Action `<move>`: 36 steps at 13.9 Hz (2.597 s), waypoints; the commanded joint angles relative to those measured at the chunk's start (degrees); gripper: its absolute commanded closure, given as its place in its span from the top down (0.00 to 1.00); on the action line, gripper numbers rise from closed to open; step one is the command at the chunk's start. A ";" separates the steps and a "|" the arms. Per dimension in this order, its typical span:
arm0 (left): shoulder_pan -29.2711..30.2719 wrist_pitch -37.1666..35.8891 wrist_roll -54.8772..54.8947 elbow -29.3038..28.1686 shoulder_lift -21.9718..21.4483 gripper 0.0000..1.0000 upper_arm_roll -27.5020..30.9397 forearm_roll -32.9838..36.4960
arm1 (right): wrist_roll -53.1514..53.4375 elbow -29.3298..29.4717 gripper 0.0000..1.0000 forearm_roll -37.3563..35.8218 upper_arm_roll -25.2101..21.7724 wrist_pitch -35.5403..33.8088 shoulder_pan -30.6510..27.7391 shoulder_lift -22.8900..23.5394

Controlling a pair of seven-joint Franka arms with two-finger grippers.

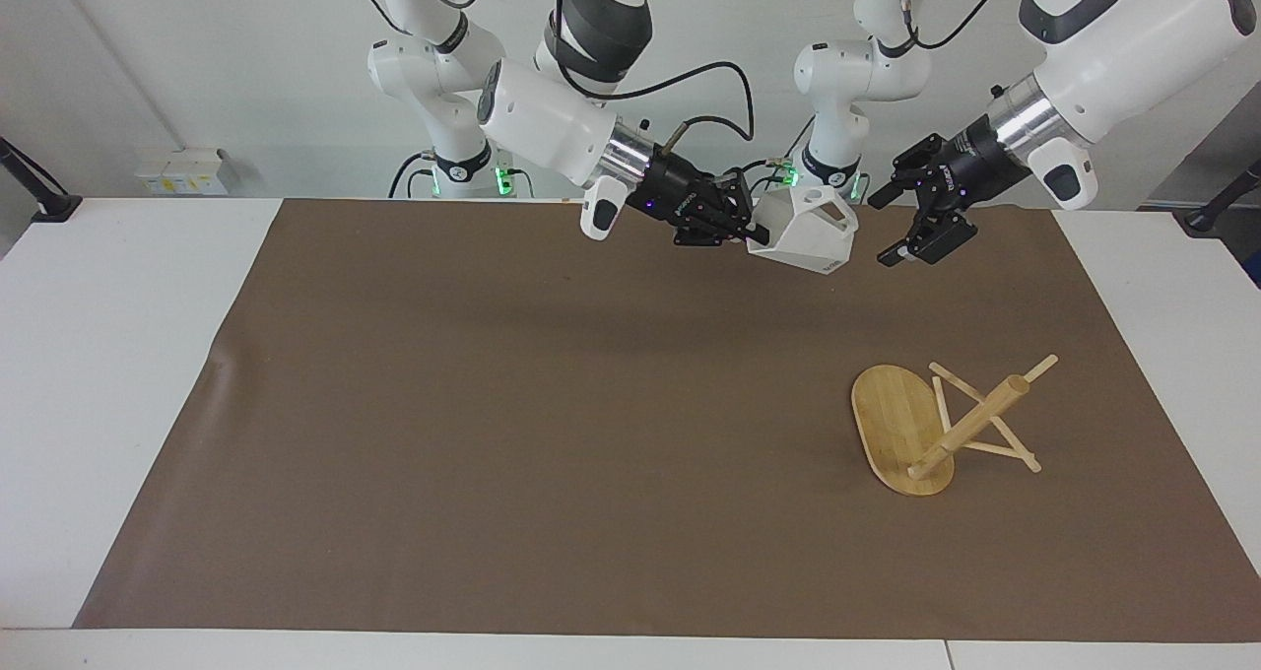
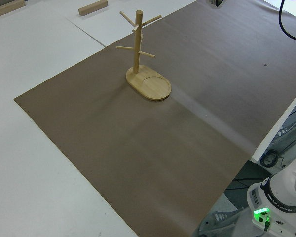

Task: Hang cup on rack
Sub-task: 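Carry the cup to the tree while the left gripper reaches it, then close the left gripper on the cup held by the right gripper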

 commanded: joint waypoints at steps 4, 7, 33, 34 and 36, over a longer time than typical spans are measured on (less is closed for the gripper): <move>0.70 5.82 -14.53 -0.98 1.24 1.00 0.06 -4.05 | 0.52 -0.38 0.00 1.75 0.50 1.17 -0.16 -0.30; 0.44 4.42 -14.98 -1.76 0.89 1.00 0.06 -4.05 | 0.87 -0.38 0.00 1.75 0.50 1.17 0.19 -0.30; -3.17 1.60 -16.47 -5.20 -1.48 1.00 -0.38 -4.23 | 1.75 -0.38 0.00 1.67 2.09 5.22 0.54 0.14; -3.17 1.60 -16.56 -5.29 -1.57 1.00 -0.38 -4.23 | 1.75 -0.38 0.00 1.67 2.09 5.22 0.54 0.14; -3.08 1.68 -16.65 -5.29 -1.66 0.86 -0.38 -4.14 | 1.75 -0.38 0.00 1.67 2.09 5.22 0.54 0.14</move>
